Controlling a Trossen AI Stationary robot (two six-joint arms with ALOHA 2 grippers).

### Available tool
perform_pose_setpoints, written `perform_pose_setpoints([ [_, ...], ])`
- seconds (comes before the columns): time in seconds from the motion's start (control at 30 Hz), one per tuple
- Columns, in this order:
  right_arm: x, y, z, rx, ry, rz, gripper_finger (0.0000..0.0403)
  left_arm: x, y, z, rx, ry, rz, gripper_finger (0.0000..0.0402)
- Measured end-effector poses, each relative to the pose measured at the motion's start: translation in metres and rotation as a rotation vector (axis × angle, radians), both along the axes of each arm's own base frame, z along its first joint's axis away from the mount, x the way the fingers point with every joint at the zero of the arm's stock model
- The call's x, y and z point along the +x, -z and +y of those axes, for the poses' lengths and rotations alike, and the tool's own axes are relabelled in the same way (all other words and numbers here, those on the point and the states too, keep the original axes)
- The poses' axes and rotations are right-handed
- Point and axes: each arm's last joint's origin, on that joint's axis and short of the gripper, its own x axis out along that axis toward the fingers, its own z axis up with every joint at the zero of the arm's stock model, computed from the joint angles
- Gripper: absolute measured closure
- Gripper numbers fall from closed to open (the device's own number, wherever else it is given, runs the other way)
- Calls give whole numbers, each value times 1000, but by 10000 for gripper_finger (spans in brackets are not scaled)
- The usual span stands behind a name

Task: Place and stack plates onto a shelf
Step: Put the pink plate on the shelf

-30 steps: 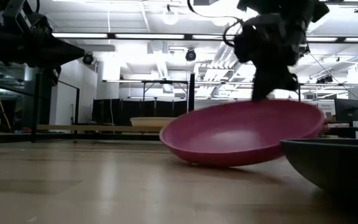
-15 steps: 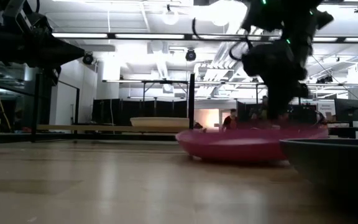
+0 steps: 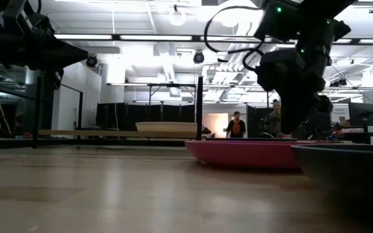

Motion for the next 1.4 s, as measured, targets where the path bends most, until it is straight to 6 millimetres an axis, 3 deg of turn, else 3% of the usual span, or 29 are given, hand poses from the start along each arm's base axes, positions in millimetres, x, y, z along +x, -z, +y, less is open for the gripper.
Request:
perform_pose_setpoints([
  [0.13,3,-3,-2,-10,-6,-15,348,0,0,0,0,0,0,401],
  [0.4,-2,4,-3,-7,3,-2,218,0,0,0,0,0,0,401],
  [0.57,-10,19,-2,-20,48,4,197,0,0,0,0,0,0,401],
  [0.87,-22,40,4,57,118,-8,196,0,0,0,0,0,0,401],
  [1.13,-24,42,7,39,133,-8,207,0,0,0,0,0,0,401],
  [1.23,-24,42,7,36,101,-2,246,0,0,0,0,0,0,401],
  [1.4,-25,43,8,61,83,5,378,0,0,0,0,0,0,401],
])
